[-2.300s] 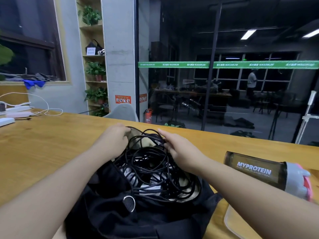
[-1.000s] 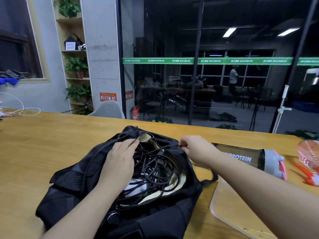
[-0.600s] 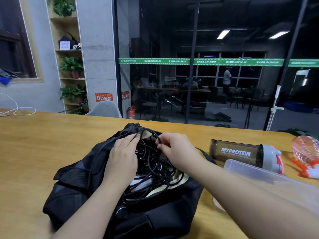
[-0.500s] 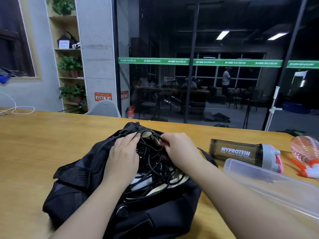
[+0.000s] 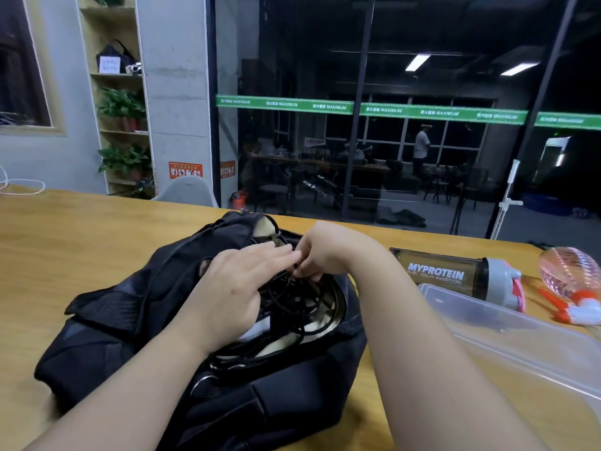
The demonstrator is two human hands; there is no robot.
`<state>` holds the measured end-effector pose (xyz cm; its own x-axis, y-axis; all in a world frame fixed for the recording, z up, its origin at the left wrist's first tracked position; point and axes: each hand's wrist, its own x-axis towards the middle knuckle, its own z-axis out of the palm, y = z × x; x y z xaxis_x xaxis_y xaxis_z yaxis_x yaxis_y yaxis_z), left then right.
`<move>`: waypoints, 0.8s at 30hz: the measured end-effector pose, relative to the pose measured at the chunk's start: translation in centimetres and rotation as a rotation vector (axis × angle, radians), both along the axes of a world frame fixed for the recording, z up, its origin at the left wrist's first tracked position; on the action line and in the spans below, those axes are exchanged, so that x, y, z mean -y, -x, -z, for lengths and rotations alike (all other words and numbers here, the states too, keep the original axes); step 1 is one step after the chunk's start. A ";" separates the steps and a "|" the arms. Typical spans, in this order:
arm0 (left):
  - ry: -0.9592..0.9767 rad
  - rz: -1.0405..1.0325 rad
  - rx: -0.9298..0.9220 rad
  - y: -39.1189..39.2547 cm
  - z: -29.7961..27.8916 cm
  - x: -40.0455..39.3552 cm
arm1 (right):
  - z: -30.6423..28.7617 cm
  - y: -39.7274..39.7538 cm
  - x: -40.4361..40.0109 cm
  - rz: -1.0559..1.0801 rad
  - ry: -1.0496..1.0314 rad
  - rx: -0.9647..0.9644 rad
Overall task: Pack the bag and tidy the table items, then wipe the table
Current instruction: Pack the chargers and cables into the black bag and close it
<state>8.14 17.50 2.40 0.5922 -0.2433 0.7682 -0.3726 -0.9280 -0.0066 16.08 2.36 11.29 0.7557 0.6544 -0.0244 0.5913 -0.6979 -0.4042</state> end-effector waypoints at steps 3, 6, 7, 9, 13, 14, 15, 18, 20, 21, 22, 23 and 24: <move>-0.060 0.006 -0.040 0.2 -0.2 -0.1 | -0.5 0.1 0.8 -0.031 0.010 0.034; -0.088 -0.004 -0.081 0.3 -0.2 0.0 | -0.8 -0.3 2.5 -0.028 -0.079 -0.026; -0.090 -0.009 -0.095 0.3 -0.2 0.0 | -1.0 -0.5 3.0 0.001 -0.113 -0.012; -0.080 -0.014 -0.134 0.4 -0.1 -0.1 | -1.2 -1.1 3.8 0.071 -0.087 -0.006; 0.010 -0.042 -0.292 0.5 -0.3 0.5 | 0.3 -1.5 3.5 0.174 0.111 -0.155; 0.017 -0.051 -0.339 0.5 -0.5 0.6 | 0.9 -1.7 3.4 0.186 0.116 -0.183; 0.009 -0.067 -0.388 0.5 -0.6 0.7 | 1.3 -1.9 3.1 0.187 0.106 -0.205; -0.065 -0.150 -0.532 0.5 -0.8 0.7 | 1.5 -2.0 2.8 0.167 0.055 -0.210; -0.083 -0.203 -0.614 0.4 -0.9 0.7 | 1.0 -2.1 2.6 0.171 -0.026 -0.189; -0.075 -0.219 -0.649 0.4 -1.2 0.9 | 0.8 -2.2 2.5 0.177 -0.077 -0.176; -0.064 -0.233 -0.688 0.3 -1.5 0.9 | 0.7 -2.4 2.4 0.180 -0.119 -0.161; -0.053 -0.245 -0.716 0.2 -1.7 1.0 | 0.6 -2.5 2.3 0.181 -0.142 -0.152; -0.046 -0.254 -0.747 0.1 -1.9 1.0 | 0.6 -2.6 2.2 0.178 -0.152 -0.152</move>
